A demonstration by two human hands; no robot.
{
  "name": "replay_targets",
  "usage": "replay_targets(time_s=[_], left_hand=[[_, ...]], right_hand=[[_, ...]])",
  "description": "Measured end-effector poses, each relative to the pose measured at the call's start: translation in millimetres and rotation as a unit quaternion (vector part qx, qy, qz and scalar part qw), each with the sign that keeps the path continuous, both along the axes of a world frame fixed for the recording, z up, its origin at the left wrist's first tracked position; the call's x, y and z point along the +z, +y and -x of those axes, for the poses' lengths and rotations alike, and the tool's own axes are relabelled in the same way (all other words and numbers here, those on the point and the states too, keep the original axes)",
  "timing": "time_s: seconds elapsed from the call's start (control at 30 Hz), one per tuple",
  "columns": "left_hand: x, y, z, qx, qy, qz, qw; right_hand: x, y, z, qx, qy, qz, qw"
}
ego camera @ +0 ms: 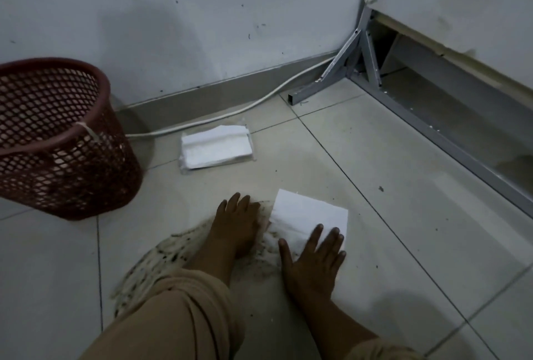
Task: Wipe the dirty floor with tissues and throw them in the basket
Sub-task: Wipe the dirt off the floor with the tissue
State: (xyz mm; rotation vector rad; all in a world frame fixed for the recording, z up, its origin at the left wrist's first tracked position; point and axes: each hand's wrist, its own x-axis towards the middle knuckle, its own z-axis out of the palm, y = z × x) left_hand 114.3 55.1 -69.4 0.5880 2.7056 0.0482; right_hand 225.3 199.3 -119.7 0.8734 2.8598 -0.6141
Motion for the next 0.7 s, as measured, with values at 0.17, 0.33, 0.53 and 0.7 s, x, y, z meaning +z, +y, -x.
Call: replay_targets(time_s=[0.17, 0.33, 0.53, 0.7], left_hand=[[-10, -27, 2, 0.04, 0.021, -0.011, 0.999], [-19, -44, -7, 0.104, 0.021, -0.039, 0.994], [-24, -41, -31, 0.175, 0.018, -0.077, 0.981], [-26, -25, -41, 0.2, 0.046, -0.101, 0.973]], right_hand=[[-1, -9, 31, 0.031, 0.015, -0.027, 0.999], [-5, -15, 51, 0.112, 0.029, -0.044, 0.992], [-9, -5, 39, 0.393, 0.039, -0.022, 0.919], [-18, 21, 1, 0.496, 0.087, 0.001, 0.864]])
